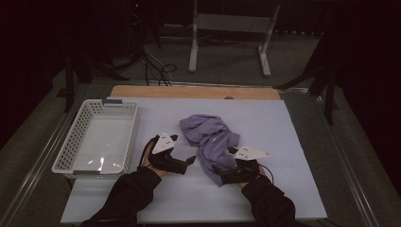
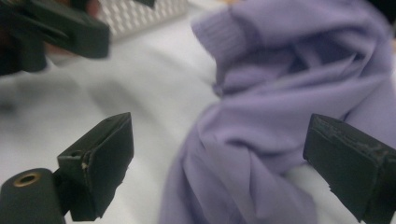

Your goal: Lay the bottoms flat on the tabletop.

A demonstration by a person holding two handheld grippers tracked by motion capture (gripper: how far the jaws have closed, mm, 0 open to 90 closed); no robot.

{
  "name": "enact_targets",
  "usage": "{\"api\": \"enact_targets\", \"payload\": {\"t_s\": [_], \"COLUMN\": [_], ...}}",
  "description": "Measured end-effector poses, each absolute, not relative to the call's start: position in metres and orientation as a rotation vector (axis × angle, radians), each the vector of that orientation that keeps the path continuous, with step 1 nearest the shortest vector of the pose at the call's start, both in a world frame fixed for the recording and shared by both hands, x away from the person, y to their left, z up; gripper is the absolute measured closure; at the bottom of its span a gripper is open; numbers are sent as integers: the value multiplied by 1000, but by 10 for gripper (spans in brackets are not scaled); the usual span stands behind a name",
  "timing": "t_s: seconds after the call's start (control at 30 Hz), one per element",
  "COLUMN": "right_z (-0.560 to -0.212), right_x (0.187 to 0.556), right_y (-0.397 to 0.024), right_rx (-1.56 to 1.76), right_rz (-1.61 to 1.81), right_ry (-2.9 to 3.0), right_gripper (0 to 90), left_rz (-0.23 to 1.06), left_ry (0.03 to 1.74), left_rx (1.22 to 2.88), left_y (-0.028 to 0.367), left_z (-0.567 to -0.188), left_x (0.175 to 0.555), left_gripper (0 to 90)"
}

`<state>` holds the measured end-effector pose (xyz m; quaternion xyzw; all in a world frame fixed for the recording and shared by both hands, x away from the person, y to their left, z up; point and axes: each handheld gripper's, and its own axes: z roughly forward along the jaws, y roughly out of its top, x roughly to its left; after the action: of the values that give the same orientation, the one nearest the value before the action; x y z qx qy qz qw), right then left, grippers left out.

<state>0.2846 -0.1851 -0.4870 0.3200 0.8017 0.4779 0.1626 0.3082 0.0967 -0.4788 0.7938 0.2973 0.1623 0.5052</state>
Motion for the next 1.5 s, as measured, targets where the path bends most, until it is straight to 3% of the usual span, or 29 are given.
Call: {"api": "enact_targets", "payload": {"t_s": [0.03, 0.23, 0.3, 0.33, 0.37, 0.4, 0.43, 0.8, 1.5], "right_z": [-491, -507, -510, -510, -511, -510, -509, -482, -493], "right_x": [286, 295, 297, 297, 298, 297, 296, 274, 281], "right_y": [-184, -181, -180, -180, -180, -180, -180, -223, -326], "right_rx": [918, 920, 923, 923, 927, 902, 892, 881, 1245], "right_rz": [1335, 1192, 1149, 1149, 1138, 1124, 1117, 1135, 983], "right_ry": [2294, 2371, 2394, 2394, 2398, 2415, 2410, 2357, 2218], "right_gripper": [188, 411, 567, 567, 677, 854, 879, 890, 888], "left_rz": [386, 330, 327, 327, 326, 324, 319, 318, 304], "left_ry": [716, 733, 730, 730, 729, 728, 728, 733, 730], "left_rx": [1916, 1929, 1940, 1940, 1944, 1945, 1948, 1946, 1961], "left_y": [96, 91, 89, 89, 88, 88, 88, 92, 94], "left_z": [-481, -492, -494, -494, -496, -497, -497, -496, -495], "left_x": [308, 311, 311, 311, 311, 311, 311, 309, 306], "left_gripper": [2, 2, 2, 2, 2, 2, 2, 2, 2]}}
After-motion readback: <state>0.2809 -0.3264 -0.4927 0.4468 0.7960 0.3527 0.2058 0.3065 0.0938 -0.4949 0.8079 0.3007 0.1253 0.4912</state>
